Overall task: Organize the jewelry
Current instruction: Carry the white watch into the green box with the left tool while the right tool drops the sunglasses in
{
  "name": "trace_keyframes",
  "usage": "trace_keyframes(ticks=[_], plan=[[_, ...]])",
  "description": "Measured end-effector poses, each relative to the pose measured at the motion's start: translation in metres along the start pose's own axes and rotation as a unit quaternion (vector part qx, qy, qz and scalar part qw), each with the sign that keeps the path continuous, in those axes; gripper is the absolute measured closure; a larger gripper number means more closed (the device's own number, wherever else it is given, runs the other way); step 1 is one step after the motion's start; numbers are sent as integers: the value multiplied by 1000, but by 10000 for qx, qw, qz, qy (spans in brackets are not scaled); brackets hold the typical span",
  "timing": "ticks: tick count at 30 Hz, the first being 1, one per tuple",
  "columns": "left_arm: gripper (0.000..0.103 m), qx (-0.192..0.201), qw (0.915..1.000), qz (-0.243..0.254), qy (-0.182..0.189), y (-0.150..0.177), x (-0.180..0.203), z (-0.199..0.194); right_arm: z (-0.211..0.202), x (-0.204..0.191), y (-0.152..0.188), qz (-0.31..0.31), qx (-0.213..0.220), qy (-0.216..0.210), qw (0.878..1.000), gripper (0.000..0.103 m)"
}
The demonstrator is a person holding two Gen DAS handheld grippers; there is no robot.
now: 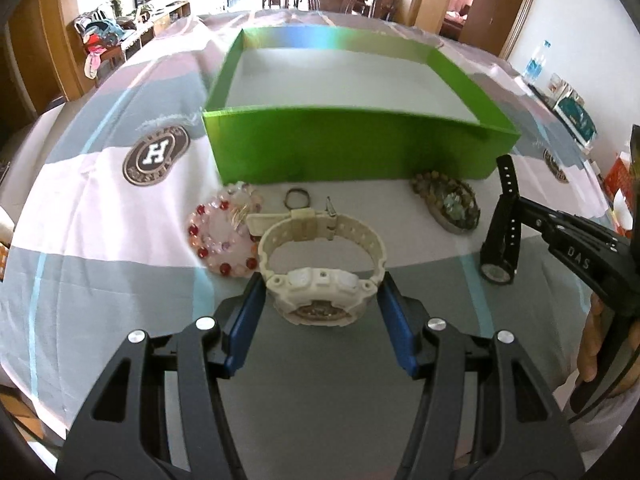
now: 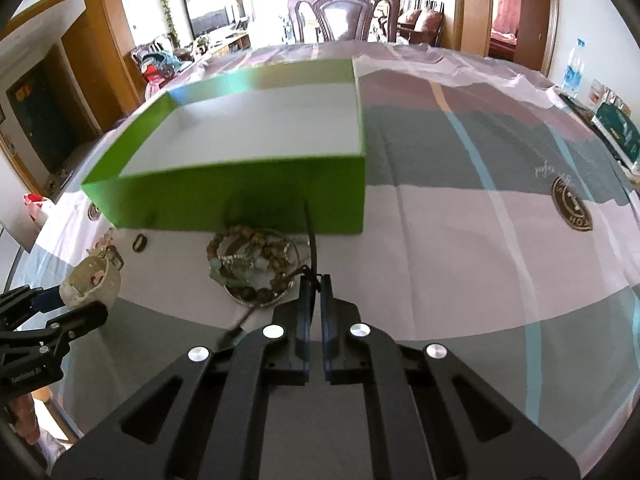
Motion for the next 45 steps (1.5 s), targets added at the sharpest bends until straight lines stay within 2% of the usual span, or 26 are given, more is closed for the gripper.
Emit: trace_keyframes(ticks=[7, 13, 16, 21, 24, 27, 32, 33, 34, 35, 36, 37, 41, 45], plan=[[46, 249, 9996, 97, -24, -16, 7, -12, -20, -1, -12, -69, 313, 40, 9995, 98], [46, 494, 9987, 133, 12, -34, 9, -26, -50, -8, -32, -120, 865, -1, 9962, 98], [46, 669, 9976, 201, 15, -53, 12, -36, -63, -10, -48, -137, 1178, -7, 9929, 98], [46, 857, 9959, 156, 230, -91, 9, -41, -72, -15, -83, -140, 1671, 142, 9857, 98], [46, 933, 9956, 33, 76, -119, 6, -26, -54, -22, -103, -170, 1624, 267, 9862, 98], [46, 759, 9970, -112, -7, -134, 0, -1, -25, -32, -114, -259, 1355, 374, 9897, 98], [44, 627, 9978, -145, -145, -141, -2, 23, 5, -41, -115, -333, 1054, 448, 9929, 97], [40, 662, 9976, -123, -162, -141, -2, 24, 10, -40, -116, -323, 987, 503, 9933, 94], [28, 706, 9973, -109, -169, -141, -2, 23, 11, -41, -116, -303, 974, 528, 9934, 85], [22, 770, 9968, -106, -175, -141, -2, 21, 11, -40, -115, -282, 978, 570, 9932, 78], [22, 838, 9962, -111, -188, -140, -2, 18, 9, -38, -114, -252, 1001, 607, 9928, 63], [22, 875, 9959, -118, -199, -138, -4, 14, 4, -32, -114, -193, 1063, 625, 9922, 52], [21, 903, 9949, -323, -298, -119, -17, -4, -20, -13, -95, -32, 1144, 617, 9915, 50], [21, 900, 9925, -633, -535, -78, -48, -19, -34, 11, -59, 77, 1031, 508, 9933, 51]])
Point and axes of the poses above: each gripper's, at about its wrist camera, not at the fingertips, and z roughly the way its jaws point, x to its right, y to its underside, the point moved 2 cm from there along z, roughly the way its jaws point, and after that the axes turned 14 degrees about y, right-handed, at the moved point
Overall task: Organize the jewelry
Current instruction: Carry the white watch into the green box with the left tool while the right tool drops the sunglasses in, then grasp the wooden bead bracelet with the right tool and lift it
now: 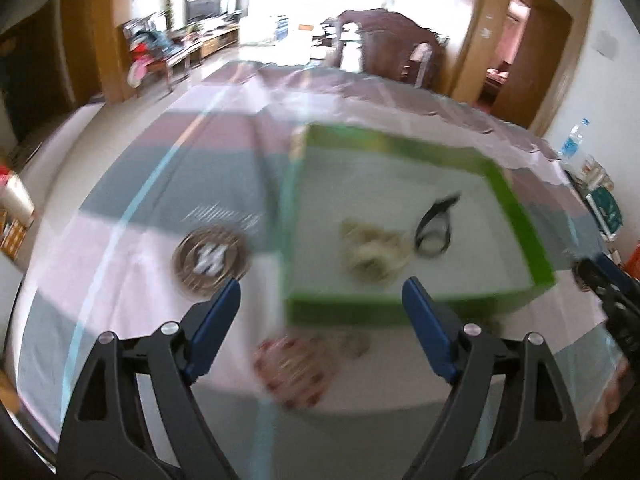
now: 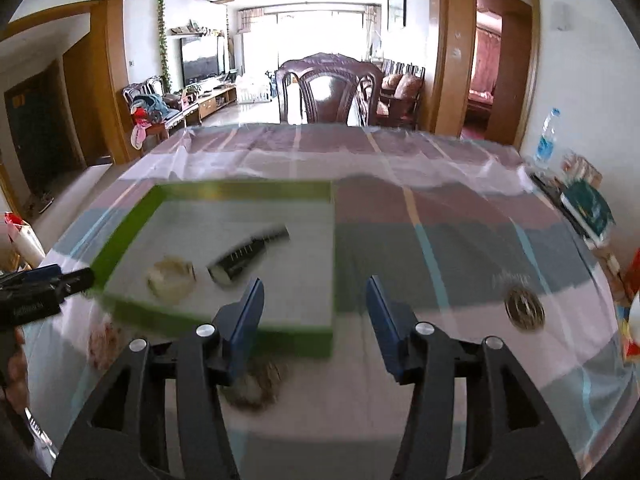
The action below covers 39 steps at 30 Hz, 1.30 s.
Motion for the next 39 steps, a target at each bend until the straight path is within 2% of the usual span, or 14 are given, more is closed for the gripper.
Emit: trace_keyframes(ticks=[1, 2, 4, 7, 10, 15, 18, 22, 25, 27, 29, 33, 38, 39], plan=[[31, -65, 9999, -102, -64, 7, -9, 0, 0, 1, 7, -21, -81, -30, 10000, 51], [47, -158, 9996, -214, -99, 15, -18, 3, 1, 1, 16, -63, -200, -77, 9997, 51], [51, -405, 9984, -399, -50, 28, -33, 12, 10, -4, 34, -184, -466, -190, 9986, 63], [53, -576, 9972, -425, -212, 37, -41, 24, 28, -14, 50, -281, -840, -229, 9958, 69], [51, -591, 9972, -431, -176, 42, -41, 28, 43, -27, 59, -302, -1111, -322, 9928, 69], [50, -619, 9978, -185, -135, 50, -28, 27, 52, -47, 68, -530, -1303, -421, 9892, 69], [46, -637, 9979, -30, -64, 53, -16, 27, 46, -55, 72, -665, -1286, -453, 9884, 69], [46, -955, 9949, 204, 253, 68, 1, 33, 36, -60, 80, -800, -1310, -603, 9863, 69], [40, -1029, 9932, 491, 251, 79, 18, 36, 25, -60, 87, -886, -1379, -849, 9828, 69], [40, -1077, 9914, 531, 520, 82, 26, 32, 18, -57, 88, -862, -1364, -1005, 9818, 69], [40, -1036, 9913, 534, 615, 82, 29, 28, 13, -56, 84, -815, -1195, -994, 9845, 69], [40, -895, 9932, 524, 529, 77, 28, 21, 18, -57, 75, -774, -1101, -914, 9867, 69], [39, -874, 9943, 387, 472, 75, 19, 19, 30, -70, 73, -912, -1110, -869, 9858, 82], [39, -873, 9945, 351, 459, 74, 17, 19, 31, -72, 74, -966, -1087, -837, 9858, 91]])
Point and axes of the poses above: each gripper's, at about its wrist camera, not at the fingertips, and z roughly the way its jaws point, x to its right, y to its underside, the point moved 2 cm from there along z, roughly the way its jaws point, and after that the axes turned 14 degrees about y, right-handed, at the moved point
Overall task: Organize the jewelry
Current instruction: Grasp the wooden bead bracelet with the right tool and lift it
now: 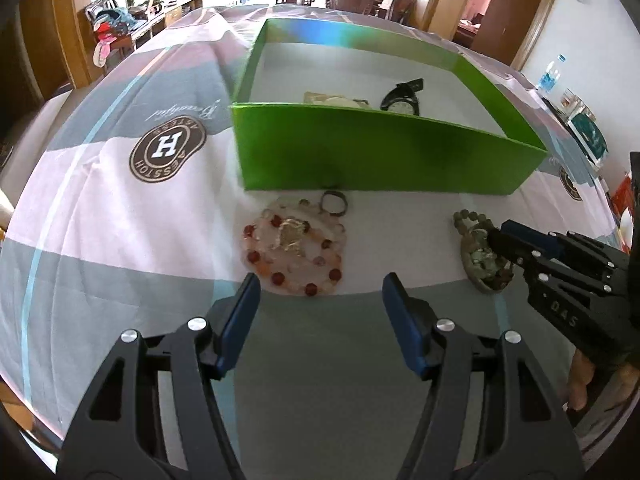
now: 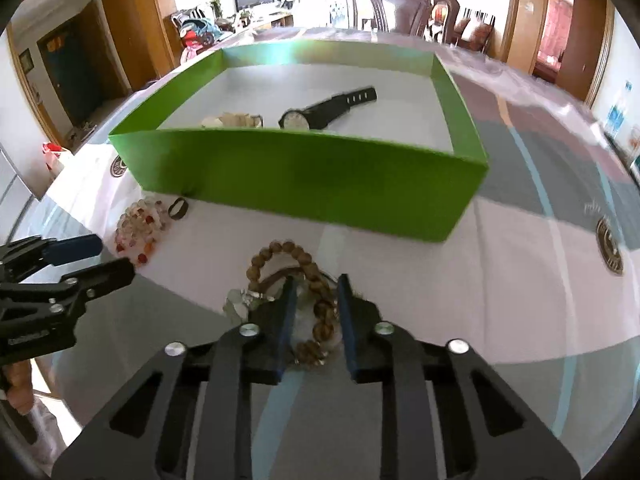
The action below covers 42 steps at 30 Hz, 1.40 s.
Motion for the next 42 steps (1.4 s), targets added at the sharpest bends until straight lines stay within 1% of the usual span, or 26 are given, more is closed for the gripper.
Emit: trace_keyframes(ticks=[4, 7, 13, 21, 25, 27, 30, 31, 35, 36, 37, 39, 42], plan=[[35, 34, 9999, -114, -16, 2, -9, -5, 0, -3, 0, -32, 7, -112, 9999, 92], [35, 43, 9999, -166, -21, 2, -13, -5, -9, 1, -4, 64, 140, -170, 9997, 92], [35, 68, 9999, -133, 21, 2, -9, -6, -48, 6, -16, 161, 607, -256, 9977, 92], [35, 121, 9998, -128, 30, 2, -8, -11, -90, 10, -11, 217, 972, -543, 9935, 92], [34, 114, 9998, -124, 45, 1, -6, -10, -107, 16, -8, 261, 1174, -812, 9894, 92], [34, 107, 9999, -124, 52, 1, -5, -10, -105, 16, -7, 236, 1133, -747, 9905, 92], [34, 82, 9999, -97, 78, 2, -3, -8, -78, 24, -6, 337, 760, -223, 9963, 92], [34, 75, 9999, -93, 77, 2, -2, -8, -70, 27, -4, 396, 644, -121, 9971, 92], [33, 70, 9999, -109, 59, 3, -4, -7, -37, 48, 3, 647, 206, 453, 9967, 92], [32, 70, 9999, -115, 57, 2, -4, -7, -31, 52, 6, 696, 105, 571, 9959, 91], [31, 70, 9999, -117, 55, 3, -4, -6, -28, 55, 8, 734, 35, 620, 9954, 83], [31, 68, 9999, -110, 50, 2, -3, -6, -26, 57, 13, 722, 12, 533, 9960, 76], [31, 66, 9999, -117, 47, 1, -4, -5, -32, 43, 18, 474, 100, 162, 9987, 76]])
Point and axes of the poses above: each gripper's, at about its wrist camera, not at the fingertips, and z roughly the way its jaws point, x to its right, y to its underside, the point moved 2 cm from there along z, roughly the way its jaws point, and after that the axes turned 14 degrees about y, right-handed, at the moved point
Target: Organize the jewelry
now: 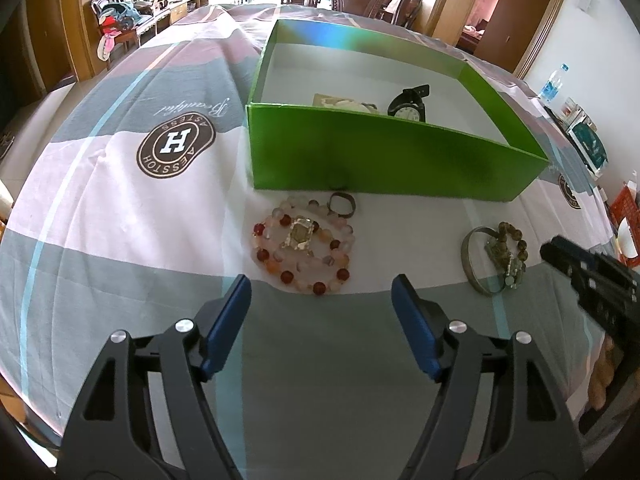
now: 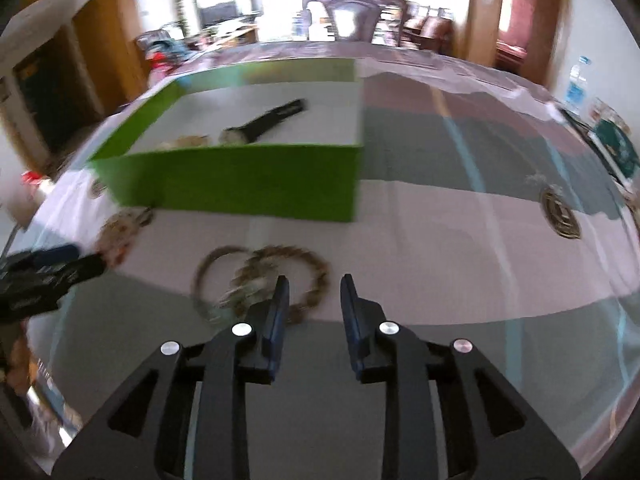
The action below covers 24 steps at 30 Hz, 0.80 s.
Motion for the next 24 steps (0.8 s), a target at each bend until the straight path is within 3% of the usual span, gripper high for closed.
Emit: trace_keyframes(ticks=[7, 8, 9, 13, 17, 22, 24], plan=[[31, -40, 10000, 43, -10, 2, 1, 1, 15, -27, 3, -180, -263, -414, 9986, 77], [31, -37, 10000, 39, -16, 2, 0, 1, 18, -29, 5, -174, -325, -468, 9982, 79], [31, -28, 10000, 23, -29, 2, -2, 0, 19, -31, 6, -151, -333, -587, 9976, 95], [32, 15, 10000, -51, -37, -1, -9, -2, 12, -30, 2, -138, -182, -597, 9980, 95], [53, 21, 9999, -100, -24, -5, -15, -3, 4, -26, -4, -89, -59, -557, 9984, 95], [65, 13, 9999, -150, -13, -11, -18, 1, 8, -26, -5, -103, -94, -521, 9985, 95], [65, 14, 9999, -147, 16, -14, -18, 3, 9, -28, -5, -126, -104, -530, 9985, 95]])
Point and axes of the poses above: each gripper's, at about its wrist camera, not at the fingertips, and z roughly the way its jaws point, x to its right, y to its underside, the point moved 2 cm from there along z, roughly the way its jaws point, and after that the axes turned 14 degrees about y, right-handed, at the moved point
